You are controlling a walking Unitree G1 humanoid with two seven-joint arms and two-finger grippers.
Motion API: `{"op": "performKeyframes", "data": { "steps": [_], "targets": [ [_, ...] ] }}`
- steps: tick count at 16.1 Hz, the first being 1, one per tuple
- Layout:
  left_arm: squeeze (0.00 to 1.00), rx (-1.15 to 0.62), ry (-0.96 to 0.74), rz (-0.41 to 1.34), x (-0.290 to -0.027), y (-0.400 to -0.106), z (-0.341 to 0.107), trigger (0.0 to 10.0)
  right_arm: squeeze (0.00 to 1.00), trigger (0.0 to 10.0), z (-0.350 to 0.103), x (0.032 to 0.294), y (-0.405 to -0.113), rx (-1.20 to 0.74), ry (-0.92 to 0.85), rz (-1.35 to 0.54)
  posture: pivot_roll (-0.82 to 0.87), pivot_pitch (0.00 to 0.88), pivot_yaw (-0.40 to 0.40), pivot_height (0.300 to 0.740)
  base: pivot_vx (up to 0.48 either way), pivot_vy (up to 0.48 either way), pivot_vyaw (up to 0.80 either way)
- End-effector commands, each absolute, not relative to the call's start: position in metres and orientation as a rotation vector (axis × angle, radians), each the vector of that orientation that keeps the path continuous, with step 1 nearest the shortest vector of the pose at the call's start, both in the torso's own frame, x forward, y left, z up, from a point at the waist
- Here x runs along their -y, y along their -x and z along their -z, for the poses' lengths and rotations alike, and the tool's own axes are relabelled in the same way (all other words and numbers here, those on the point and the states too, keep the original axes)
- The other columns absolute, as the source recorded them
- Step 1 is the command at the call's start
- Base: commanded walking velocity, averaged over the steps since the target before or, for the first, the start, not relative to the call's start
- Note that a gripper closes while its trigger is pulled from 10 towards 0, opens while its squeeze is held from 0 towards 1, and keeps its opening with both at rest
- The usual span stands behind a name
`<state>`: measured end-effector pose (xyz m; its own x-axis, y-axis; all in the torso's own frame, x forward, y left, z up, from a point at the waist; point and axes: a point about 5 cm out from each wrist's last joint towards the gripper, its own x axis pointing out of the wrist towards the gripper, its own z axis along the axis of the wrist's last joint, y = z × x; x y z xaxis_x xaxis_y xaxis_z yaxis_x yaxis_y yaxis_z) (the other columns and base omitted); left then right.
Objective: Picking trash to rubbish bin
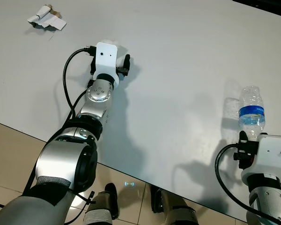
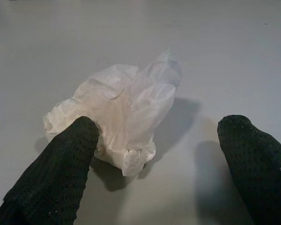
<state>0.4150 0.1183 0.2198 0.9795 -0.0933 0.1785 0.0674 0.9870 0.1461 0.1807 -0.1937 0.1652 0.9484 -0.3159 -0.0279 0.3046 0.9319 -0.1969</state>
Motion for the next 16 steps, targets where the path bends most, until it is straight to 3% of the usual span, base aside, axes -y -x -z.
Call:
{"op": "performKeyframes", "data": {
  "steps": [1,8,9,10,16],
  "targets": [
    [0.0,0.143,-0.142,0.075,-0.118,-0.415,-0.212,10.0,0.0,10.0,-0.166,0.197,-0.176,-0.068,0.205,0.332,-0.2,0.376,-0.067,0.74,0.0,0.0,0.0],
    [0.0,0.143,-0.142,0.075,-0.118,-0.415,-0.212,10.0,0.0,10.0,-0.166,0.197,-0.176,-0.068,0.205,0.332,-0.2,0.376,-0.067,0.74,0.0,0.0,0.0],
    [0.0,0.11,-0.167,0.039,-0.129,-0.414,-0.204,0.0,0.0,10.0,-0.164,0.195,-0.175,-0.08,0.213,0.317,-0.2,0.389,-0.091,0.74,0.0,0.0,0.0],
    [0.0,0.073,-0.192,0.014,-0.138,-0.412,-0.194,0.0,0.0,10.0,-0.163,0.194,-0.175,-0.088,0.222,0.301,-0.2,0.389,-0.091,0.74,0.0,0.0,0.0],
    [0.0,0.065,-0.17,0.025,-0.139,-0.411,-0.191,0.0,0.0,10.0,-0.162,0.194,-0.176,-0.088,0.227,0.297,-0.19,0.388,-0.09,0.74,0.0,0.0,0.0]
  ]
}}
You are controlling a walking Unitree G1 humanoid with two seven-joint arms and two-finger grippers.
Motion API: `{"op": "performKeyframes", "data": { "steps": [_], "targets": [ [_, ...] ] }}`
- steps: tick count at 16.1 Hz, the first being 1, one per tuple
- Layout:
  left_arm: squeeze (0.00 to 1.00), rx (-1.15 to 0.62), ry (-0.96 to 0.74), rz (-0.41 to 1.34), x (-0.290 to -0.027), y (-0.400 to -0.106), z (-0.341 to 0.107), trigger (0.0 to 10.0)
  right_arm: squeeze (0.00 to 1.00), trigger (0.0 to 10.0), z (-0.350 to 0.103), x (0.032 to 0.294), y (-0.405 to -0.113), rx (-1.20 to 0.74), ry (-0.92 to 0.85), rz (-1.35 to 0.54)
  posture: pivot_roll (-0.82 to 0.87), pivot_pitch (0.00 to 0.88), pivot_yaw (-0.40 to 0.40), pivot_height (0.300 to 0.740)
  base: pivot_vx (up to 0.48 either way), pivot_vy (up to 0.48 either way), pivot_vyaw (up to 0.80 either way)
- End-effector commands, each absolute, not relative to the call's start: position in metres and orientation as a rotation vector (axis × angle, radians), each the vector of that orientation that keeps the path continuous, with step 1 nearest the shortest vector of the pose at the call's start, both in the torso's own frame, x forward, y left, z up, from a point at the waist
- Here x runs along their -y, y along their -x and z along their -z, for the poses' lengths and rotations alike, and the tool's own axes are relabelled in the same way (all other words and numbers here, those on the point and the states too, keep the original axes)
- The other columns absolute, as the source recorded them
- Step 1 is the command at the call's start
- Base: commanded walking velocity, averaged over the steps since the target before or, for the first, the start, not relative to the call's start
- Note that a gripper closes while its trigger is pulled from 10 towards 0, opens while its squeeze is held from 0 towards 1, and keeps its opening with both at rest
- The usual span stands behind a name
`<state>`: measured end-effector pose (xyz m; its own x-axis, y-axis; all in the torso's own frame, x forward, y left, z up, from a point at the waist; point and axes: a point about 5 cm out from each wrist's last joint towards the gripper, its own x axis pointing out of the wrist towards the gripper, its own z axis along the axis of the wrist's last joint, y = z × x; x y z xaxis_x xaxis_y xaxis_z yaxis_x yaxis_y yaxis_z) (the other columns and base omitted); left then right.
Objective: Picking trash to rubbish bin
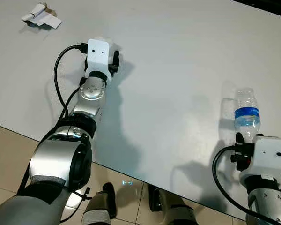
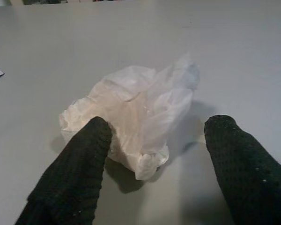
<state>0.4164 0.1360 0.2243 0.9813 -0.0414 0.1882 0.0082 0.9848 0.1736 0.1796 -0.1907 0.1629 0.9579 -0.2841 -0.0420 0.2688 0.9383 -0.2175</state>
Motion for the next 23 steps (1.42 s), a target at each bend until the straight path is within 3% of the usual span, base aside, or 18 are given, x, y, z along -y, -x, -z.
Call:
{"op": "performKeyframes", "data": {
  "steps": [1,23],
  "targets": [
    [0.0,0.065,-0.169,0.025,-0.139,-0.411,-0.191,0.0,0.0,10.0,-0.162,0.194,-0.176,-0.088,0.228,0.297,-0.19,0.387,-0.092,0.74,0.0,0.0,0.0],
    [0.0,0.146,-0.098,0.018,-0.147,-0.406,-0.19,0.0,0.0,10.0,-0.163,0.195,-0.197,-0.04,0.231,0.274,-0.12,0.319,-0.076,0.74,0.0,0.0,0.0]
  ]
}}
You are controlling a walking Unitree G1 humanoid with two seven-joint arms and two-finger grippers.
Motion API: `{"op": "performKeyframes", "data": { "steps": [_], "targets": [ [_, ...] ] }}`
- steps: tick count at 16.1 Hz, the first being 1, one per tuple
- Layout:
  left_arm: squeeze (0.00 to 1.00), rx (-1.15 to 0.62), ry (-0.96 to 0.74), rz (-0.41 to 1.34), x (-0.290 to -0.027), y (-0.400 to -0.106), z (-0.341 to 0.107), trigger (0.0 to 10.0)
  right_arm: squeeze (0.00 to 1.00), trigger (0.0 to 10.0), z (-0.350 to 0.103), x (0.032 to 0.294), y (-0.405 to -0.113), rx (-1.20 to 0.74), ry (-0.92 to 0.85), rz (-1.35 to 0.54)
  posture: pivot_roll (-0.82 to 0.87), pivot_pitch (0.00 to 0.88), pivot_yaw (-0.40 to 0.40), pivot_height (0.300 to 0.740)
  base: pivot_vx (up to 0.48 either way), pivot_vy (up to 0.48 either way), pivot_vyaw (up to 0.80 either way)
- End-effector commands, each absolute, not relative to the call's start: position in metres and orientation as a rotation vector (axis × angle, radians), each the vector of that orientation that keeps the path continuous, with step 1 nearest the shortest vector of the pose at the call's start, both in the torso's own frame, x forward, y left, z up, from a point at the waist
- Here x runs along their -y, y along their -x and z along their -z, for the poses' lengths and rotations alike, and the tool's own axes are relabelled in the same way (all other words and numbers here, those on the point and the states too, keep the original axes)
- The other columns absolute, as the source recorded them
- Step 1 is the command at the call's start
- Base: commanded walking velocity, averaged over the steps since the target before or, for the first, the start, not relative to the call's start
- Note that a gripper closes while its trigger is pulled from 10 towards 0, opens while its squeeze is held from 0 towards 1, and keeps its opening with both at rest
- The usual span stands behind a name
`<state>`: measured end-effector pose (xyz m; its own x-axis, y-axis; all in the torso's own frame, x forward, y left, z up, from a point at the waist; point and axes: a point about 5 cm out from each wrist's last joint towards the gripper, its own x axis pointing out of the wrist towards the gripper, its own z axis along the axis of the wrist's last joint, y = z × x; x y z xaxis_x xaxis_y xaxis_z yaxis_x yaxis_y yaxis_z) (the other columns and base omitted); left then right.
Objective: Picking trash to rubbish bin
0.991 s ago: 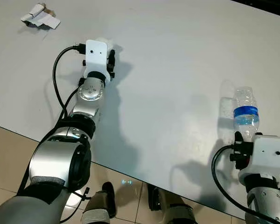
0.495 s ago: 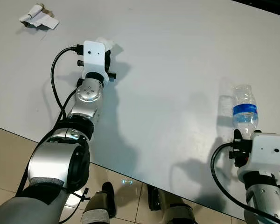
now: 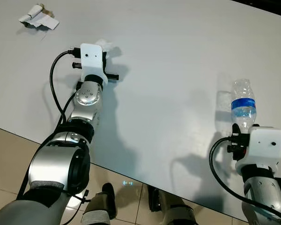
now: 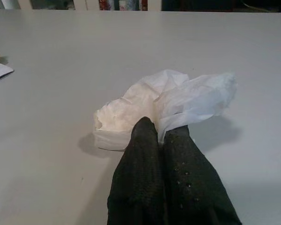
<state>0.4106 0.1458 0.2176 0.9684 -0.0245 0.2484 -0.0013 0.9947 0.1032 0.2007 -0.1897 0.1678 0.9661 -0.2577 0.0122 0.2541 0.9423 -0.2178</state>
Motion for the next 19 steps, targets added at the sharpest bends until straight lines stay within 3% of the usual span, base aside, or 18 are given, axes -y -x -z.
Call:
{"op": "performKeyframes", "data": {
  "steps": [1,11,19],
  "targets": [
    [0.0,0.153,-0.094,0.022,-0.147,-0.406,-0.19,0.0,0.0,10.0,-0.163,0.195,-0.199,-0.037,0.231,0.271,-0.11,0.316,-0.076,0.74,0.0,0.0,0.0],
    [0.0,0.259,-0.087,0.057,-0.141,-0.4,-0.194,0.0,0.0,10.0,-0.164,0.193,-0.234,0.048,0.231,0.237,0.01,0.197,-0.033,0.74,0.0,0.0,0.0],
    [0.0,0.256,-0.037,0.311,-0.091,-0.373,-0.167,0.0,0.0,10.0,-0.161,0.187,-0.244,0.09,0.205,0.243,0.06,0.148,0.007,0.74,0.0,0.0,0.0]
  ]
}}
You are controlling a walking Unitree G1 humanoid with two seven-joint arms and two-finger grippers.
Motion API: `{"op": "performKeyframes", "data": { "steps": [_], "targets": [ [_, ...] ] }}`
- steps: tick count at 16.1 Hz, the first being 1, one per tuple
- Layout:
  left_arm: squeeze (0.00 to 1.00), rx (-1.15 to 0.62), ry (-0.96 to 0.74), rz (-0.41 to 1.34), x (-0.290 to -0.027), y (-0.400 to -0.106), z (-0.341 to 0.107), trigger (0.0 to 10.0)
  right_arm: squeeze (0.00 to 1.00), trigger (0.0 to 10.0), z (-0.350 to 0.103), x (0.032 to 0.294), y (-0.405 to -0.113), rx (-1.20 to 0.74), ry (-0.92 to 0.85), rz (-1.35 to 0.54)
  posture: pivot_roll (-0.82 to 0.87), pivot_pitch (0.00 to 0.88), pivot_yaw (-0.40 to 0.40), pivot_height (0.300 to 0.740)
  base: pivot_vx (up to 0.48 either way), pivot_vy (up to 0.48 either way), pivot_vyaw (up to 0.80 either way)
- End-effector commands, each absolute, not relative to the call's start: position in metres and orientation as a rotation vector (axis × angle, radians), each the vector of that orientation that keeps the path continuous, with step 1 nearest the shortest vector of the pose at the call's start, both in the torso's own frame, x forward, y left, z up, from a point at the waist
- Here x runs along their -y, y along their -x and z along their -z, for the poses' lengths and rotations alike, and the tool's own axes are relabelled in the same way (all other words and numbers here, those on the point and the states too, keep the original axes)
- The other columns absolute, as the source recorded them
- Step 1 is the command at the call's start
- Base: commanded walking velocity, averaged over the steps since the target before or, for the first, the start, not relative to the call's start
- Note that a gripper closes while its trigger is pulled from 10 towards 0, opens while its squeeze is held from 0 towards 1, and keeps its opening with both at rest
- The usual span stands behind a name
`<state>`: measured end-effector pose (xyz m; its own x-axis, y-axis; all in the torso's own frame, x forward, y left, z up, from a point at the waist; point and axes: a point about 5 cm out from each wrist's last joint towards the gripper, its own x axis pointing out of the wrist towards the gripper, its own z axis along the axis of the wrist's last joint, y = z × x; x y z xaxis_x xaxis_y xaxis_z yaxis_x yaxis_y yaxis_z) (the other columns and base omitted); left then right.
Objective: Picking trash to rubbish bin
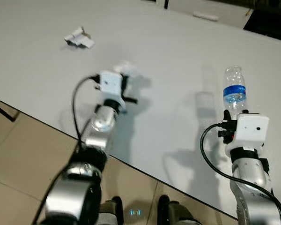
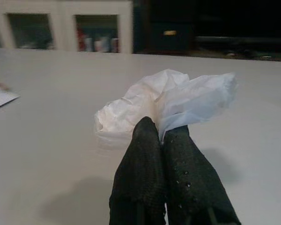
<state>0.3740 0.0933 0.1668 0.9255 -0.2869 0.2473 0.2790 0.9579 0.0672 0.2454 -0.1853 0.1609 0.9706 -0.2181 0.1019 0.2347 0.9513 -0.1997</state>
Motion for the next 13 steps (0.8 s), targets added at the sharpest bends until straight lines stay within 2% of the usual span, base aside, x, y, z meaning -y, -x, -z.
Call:
{"op": "performKeyframes", "data": {
  "steps": [1,3,7,8,10,11,12,13],
  "targets": [
    [0.0,0.253,-0.042,0.33,-0.088,-0.371,-0.166,0.0,0.0,10.0,-0.162,0.186,-0.246,0.096,0.201,0.238,0.07,0.141,0.009,0.74,0.0,0.0,0.0],
    [0.0,0.23,-0.07,0.352,-0.084,-0.366,-0.157,0.0,0.0,10.0,-0.161,0.183,-0.249,0.103,0.197,0.231,0.08,0.132,0.004,0.74,0.0,0.0,0.0],
    [0.0,0.205,-0.172,0.381,-0.094,-0.355,-0.15,0.0,0.0,10.0,-0.16,0.184,-0.253,0.109,0.192,0.22,0.1,0.113,-0.012,0.74,0.0,0.0,0.0],
    [0.0,0.202,-0.202,0.374,-0.099,-0.353,-0.15,0.8,0.0,10.0,-0.16,0.186,-0.255,0.113,0.191,0.221,0.11,0.104,-0.021,0.74,0.0,0.0,0.0],
    [0.0,0.193,-0.292,0.35,-0.109,-0.348,-0.147,4.0,0.0,10.0,-0.161,0.188,-0.255,0.117,0.191,0.221,0.11,0.095,-0.031,0.74,0.0,0.0,0.0],
    [0.0,0.194,-0.297,0.347,-0.11,-0.347,-0.147,4.2,0.0,10.0,-0.16,0.188,-0.255,0.116,0.193,0.221,0.11,0.092,-0.033,0.74,0.0,0.0,0.0],
    [0.0,0.16,-0.276,0.351,-0.107,-0.346,-0.145,7.2,0.0,10.0,-0.159,0.186,-0.255,0.115,0.189,0.218,0.11,0.092,-0.033,0.74,0.0,0.0,0.0],
    [0.0,0.143,-0.252,0.352,-0.103,-0.345,-0.144,7.4,0.0,10.0,-0.159,0.185,-0.254,0.117,0.182,0.22,0.1,0.087,-0.028,0.74,0.0,0.0,0.0]
  ]
}}
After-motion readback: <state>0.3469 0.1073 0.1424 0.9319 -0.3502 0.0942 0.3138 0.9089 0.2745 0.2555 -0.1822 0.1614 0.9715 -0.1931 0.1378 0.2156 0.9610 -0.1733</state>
